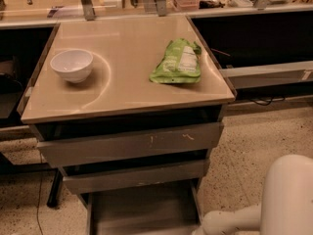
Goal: Close bottom drawer
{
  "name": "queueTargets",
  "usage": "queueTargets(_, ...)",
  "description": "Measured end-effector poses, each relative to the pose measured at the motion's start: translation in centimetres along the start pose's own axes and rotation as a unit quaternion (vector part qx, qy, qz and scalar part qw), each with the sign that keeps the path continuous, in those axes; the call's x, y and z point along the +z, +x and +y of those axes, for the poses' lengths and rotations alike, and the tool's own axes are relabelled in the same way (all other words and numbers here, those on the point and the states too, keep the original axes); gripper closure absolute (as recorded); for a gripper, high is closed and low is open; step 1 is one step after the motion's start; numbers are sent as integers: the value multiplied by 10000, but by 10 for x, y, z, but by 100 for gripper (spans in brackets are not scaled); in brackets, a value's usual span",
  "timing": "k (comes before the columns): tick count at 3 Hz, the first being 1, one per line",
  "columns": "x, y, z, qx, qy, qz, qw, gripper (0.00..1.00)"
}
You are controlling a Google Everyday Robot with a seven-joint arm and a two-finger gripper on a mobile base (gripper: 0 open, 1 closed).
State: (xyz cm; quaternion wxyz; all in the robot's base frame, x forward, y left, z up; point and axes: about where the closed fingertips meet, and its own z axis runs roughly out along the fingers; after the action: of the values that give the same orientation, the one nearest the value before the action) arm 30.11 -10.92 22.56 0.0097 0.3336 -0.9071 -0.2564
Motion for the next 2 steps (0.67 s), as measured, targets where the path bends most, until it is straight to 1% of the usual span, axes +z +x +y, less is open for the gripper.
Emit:
queueTargets(1, 20, 10, 6, 101, -161, 53, 9998, 100)
queueTargets(2, 28, 10, 6, 158, -119, 35, 9998, 100)
